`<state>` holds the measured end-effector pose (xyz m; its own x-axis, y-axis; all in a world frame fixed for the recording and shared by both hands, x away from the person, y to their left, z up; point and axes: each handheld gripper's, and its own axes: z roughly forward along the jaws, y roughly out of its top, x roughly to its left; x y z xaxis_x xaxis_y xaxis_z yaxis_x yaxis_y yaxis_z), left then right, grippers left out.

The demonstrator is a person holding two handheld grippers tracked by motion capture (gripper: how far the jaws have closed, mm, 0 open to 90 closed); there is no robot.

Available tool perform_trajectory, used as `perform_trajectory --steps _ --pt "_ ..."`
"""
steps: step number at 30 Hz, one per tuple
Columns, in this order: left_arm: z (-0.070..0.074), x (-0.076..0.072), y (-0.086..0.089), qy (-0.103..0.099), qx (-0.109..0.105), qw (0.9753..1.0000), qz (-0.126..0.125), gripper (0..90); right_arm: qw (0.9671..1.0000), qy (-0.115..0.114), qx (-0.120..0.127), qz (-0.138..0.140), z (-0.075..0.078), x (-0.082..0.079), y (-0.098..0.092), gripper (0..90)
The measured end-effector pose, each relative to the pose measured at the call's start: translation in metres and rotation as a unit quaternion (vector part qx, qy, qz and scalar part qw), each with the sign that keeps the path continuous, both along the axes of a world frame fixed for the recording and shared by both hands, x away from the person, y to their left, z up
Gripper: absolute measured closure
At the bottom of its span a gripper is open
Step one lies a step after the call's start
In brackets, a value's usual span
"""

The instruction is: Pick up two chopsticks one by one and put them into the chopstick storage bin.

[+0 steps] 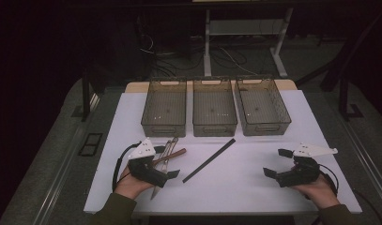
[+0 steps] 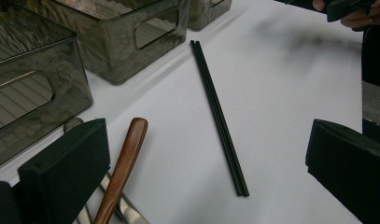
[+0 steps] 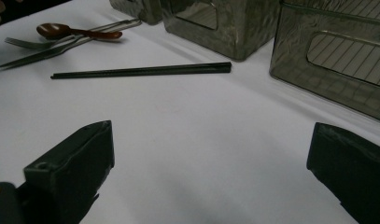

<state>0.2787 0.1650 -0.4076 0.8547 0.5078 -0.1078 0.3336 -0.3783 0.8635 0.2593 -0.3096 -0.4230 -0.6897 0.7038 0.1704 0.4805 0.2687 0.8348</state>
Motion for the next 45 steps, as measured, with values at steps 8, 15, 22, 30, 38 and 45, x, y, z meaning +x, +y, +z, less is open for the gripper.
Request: perform_trajectory --steps 8,15,22,30,38,45 --pt "0.000 0.000 0.000 0.000 -0.001 1.0000 0.000 0.0 1.0000 -0.003 -0.006 0.002 -0.001 -0.001 0.001 0.2" --pt "0.002 0.003 0.001 -0.002 -0.005 1.0000 0.007 0.0 1.0000 0.001 -0.005 0.003 -0.001 0.000 0.001 0.2" --pt "0.001 0.004 0.000 -0.001 -0.005 0.9999 0.011 0.0 1.0000 -0.001 -0.002 0.000 -0.001 -0.001 0.001 0.2" --pt "0.004 0.005 -0.002 -0.002 -0.015 0.9997 0.017 0.0 0.9999 -0.006 0.002 0.009 0.000 0.001 0.002 0.2" --pt "0.007 0.007 -0.008 -0.005 -0.016 0.9996 0.021 0.0 0.9999 -0.004 0.004 0.013 0.000 0.004 0.004 0.3" --pt "0.009 0.010 -0.013 -0.005 -0.014 0.9996 0.025 0.0 0.9999 -0.002 0.004 0.014 -0.001 0.002 0.005 0.2"
